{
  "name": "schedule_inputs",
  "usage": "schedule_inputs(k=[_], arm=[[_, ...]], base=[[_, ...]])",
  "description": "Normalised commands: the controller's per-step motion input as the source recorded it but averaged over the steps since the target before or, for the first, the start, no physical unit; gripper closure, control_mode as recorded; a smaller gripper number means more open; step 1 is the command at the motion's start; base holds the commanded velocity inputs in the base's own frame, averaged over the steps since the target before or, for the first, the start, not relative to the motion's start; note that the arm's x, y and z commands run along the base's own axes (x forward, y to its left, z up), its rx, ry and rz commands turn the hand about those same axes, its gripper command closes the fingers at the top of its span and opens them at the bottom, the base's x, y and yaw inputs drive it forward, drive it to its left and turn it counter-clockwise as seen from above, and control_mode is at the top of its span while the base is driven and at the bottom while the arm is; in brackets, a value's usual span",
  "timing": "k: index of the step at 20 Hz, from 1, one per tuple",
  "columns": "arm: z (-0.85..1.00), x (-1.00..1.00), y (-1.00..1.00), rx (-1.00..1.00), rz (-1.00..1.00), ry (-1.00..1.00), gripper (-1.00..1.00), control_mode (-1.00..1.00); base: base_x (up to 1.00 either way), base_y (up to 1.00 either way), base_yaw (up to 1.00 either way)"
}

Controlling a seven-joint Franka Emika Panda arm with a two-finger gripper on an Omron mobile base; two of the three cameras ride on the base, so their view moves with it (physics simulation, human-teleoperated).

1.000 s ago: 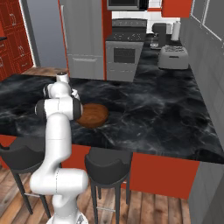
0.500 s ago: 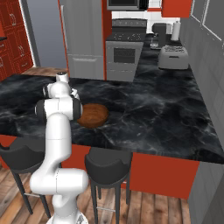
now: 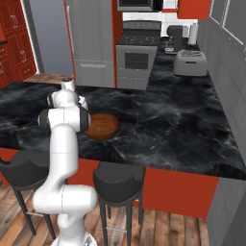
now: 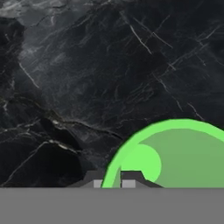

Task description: Place the cup inside the bowl on the dining table and move the bowl to any counter.

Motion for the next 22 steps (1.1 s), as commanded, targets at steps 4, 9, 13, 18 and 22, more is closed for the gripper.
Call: schedule_inputs(k=[4,9,13,18,22], arm=[[0.24,-0.29,0.00,-0.03,0.02,-0.15,1.00,-1.00],[0.40,-0.51,-0.03,-0.01,0.06,-0.08,1.00,-1.00],[0.52,-0.66,-0.11,0.00,0.07,-0.03,1.00,-1.00],[0.61,-0.75,-0.15,0.00,0.04,0.00,1.00,-1.00],[0.61,-0.61,-0.35,0.00,0.01,0.00,1.00,-1.00]], base=[[0.00,0.00,0.00],[0.00,0.00,0.00],[0.00,0.00,0.00],[0.00,0.00,0.00],[0.00,0.00,0.00]])
